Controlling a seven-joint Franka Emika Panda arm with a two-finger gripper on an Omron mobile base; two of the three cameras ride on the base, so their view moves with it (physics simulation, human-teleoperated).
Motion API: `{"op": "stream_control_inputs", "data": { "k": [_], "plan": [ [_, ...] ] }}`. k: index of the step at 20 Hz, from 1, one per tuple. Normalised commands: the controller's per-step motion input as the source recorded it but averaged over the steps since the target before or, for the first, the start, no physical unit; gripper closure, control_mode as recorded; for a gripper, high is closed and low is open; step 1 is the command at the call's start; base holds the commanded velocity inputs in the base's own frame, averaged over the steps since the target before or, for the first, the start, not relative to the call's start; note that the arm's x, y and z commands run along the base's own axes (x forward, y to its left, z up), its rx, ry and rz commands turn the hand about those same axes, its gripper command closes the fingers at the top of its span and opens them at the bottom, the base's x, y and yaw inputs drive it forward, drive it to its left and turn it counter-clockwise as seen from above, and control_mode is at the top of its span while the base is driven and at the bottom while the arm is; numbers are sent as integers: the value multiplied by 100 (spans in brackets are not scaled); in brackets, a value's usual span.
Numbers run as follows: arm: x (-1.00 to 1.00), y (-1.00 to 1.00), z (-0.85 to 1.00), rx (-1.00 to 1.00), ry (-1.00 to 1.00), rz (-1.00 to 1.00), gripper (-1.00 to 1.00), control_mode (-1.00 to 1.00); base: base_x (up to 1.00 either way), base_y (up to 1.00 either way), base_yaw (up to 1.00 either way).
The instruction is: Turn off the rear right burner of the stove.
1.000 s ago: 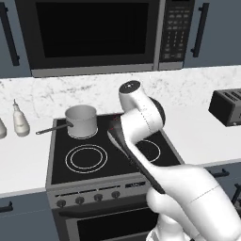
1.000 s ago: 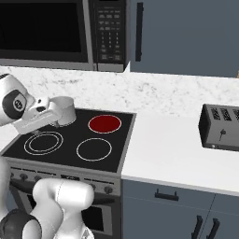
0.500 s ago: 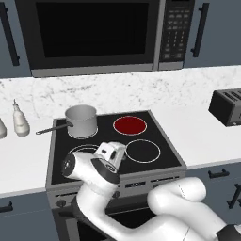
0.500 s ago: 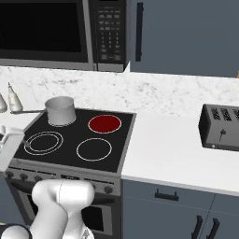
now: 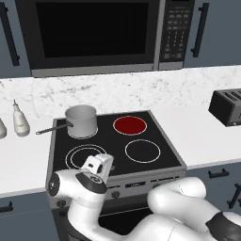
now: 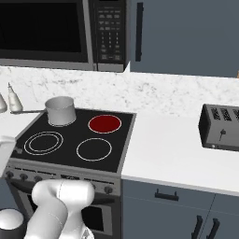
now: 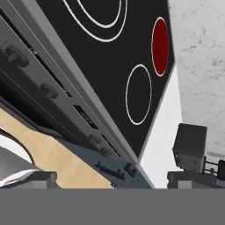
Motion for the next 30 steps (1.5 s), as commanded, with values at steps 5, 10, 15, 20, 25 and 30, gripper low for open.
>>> {"op": "stream_control_inputs", "data": {
  "k": [5,10,15,20,25,30],
  "plan": [
    [0,23,-71,17,0,-1,-100,-100,0,0,0],
    [0,1,-70,39,-1,0,-100,-100,0,0,0],
    [0,-13,-76,59,-15,0,-100,-100,0,0,0],
    [-6,-10,-35,41,-38,0,-100,-100,0,0,0],
    [-11,0,-36,42,-47,0,-100,-100,0,0,0],
    [-3,0,-9,27,-26,0,-100,-100,0,0,0]
  ]
}}
